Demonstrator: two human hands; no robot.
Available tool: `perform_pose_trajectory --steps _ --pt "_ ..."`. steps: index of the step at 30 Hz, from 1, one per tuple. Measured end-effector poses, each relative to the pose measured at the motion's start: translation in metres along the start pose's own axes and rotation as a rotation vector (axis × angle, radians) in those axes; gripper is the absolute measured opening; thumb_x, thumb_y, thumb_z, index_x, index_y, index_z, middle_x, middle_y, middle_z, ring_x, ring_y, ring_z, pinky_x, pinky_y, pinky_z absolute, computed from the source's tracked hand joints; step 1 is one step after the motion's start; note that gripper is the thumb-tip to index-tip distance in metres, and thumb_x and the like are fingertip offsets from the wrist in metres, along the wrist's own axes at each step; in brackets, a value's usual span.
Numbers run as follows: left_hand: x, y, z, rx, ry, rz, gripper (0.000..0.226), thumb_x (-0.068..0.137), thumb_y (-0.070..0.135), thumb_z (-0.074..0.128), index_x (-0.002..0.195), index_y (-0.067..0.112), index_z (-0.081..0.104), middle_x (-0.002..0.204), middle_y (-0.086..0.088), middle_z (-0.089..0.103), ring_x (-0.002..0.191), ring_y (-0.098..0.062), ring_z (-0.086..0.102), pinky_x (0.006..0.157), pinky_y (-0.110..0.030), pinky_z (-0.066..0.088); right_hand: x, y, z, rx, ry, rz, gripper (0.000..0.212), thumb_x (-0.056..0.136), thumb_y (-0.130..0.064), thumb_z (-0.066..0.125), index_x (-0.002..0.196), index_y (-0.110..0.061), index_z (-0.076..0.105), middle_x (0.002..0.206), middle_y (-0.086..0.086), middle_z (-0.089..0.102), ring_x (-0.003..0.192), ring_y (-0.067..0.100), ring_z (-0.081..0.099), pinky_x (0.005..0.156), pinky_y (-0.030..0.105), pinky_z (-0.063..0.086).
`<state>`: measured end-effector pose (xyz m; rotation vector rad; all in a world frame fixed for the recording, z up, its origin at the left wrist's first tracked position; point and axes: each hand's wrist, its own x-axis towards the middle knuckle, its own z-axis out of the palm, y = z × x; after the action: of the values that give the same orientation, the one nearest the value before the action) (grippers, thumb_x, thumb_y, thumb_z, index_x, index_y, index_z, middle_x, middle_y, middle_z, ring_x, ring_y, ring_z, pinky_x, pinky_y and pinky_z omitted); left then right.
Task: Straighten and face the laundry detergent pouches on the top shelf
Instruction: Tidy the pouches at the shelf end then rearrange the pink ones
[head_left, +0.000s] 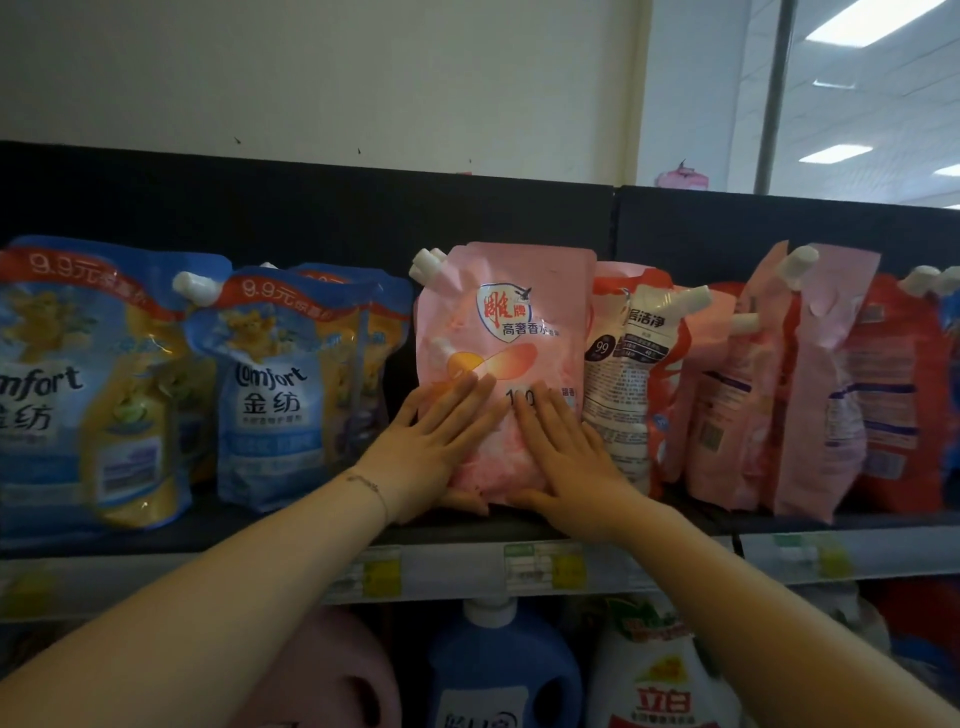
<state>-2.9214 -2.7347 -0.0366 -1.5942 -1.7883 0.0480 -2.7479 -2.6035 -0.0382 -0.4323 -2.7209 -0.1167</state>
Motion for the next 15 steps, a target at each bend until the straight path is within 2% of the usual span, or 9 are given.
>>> perform_pose_trajectory --steps 2,3,5,7,10,12,15 --pt "0.007 0.003 0.005 -0.009 0.019 -0.051 0.102 0.071 0.084 0.014 0.147 0.027 -0.023 0.159 -0.001 -0.018 0.147 -0.022 -0.012 0.114 -0.052 0.006 0.004 -0.002 0.005 0.017 0.038 0.054 0.097 0.091 -0.051 0.048 0.136 -0.036 -0.037 0.145 -0.009 -0.044 0.135 0.011 -0.038 0.116 0.039 -0.011" --pt "0.010 0.005 0.006 -0.018 -0.003 -0.071 0.102 0.070 0.084 0.013 0.145 0.029 -0.028 0.159 -0.001 -0.018 0.147 -0.023 -0.013 0.115 -0.054 0.009 0.005 -0.002 0.007 0.026 0.058 0.072 0.097 0.092 -0.050 0.048 0.137 -0.036 -0.036 0.146 -0.008 -0.044 0.135 0.012 -0.037 0.116 0.039 -0.011" --pt "0.015 0.005 0.009 -0.030 -0.023 -0.086 0.098 0.064 0.083 0.006 0.133 0.035 -0.044 0.151 0.003 -0.032 0.140 -0.022 -0.030 0.116 -0.054 -0.001 0.005 -0.003 0.011 0.049 0.098 0.088 0.095 0.091 -0.052 0.047 0.139 -0.037 -0.034 0.147 -0.008 -0.043 0.136 0.011 -0.038 0.115 0.037 -0.014" --pt "0.015 0.004 0.007 -0.014 -0.079 -0.076 0.095 0.059 0.084 -0.001 0.124 0.037 -0.052 0.143 0.006 -0.044 0.133 -0.019 -0.040 0.115 -0.051 -0.010 0.005 -0.002 0.015 0.076 0.121 0.081 0.095 0.090 -0.057 0.045 0.140 -0.038 -0.034 0.146 -0.009 -0.044 0.134 0.010 -0.039 0.114 0.036 -0.016" --pt "0.013 0.000 0.002 -0.030 -0.125 -0.039 0.097 0.058 0.092 -0.004 0.125 0.039 -0.051 0.141 0.007 -0.048 0.132 -0.016 -0.043 0.113 -0.050 -0.014 0.004 0.000 0.017 0.089 0.131 0.055 0.098 0.086 -0.066 0.043 0.140 -0.039 -0.034 0.144 -0.012 -0.046 0.132 0.008 -0.042 0.112 0.035 -0.019" --pt "0.010 -0.002 0.000 -0.052 -0.166 -0.028 0.091 0.062 0.087 -0.003 0.124 0.040 -0.051 0.141 0.008 -0.049 0.132 -0.014 -0.044 0.112 -0.048 -0.016 0.001 -0.001 0.017 0.092 0.149 0.035 0.099 0.083 -0.070 0.042 0.142 -0.039 -0.031 0.145 -0.013 -0.045 0.133 0.006 -0.041 0.111 0.034 -0.019" --pt "0.007 -0.003 -0.006 -0.087 -0.182 -0.037 0.083 0.068 0.082 -0.006 0.125 0.041 -0.049 0.138 0.012 -0.051 0.128 -0.009 -0.047 0.112 -0.046 -0.017 -0.005 -0.002 0.014 0.136 0.241 -0.011 0.088 0.086 -0.065 0.045 0.148 -0.042 -0.014 0.152 -0.017 -0.032 0.138 0.003 -0.031 0.114 0.033 -0.012"
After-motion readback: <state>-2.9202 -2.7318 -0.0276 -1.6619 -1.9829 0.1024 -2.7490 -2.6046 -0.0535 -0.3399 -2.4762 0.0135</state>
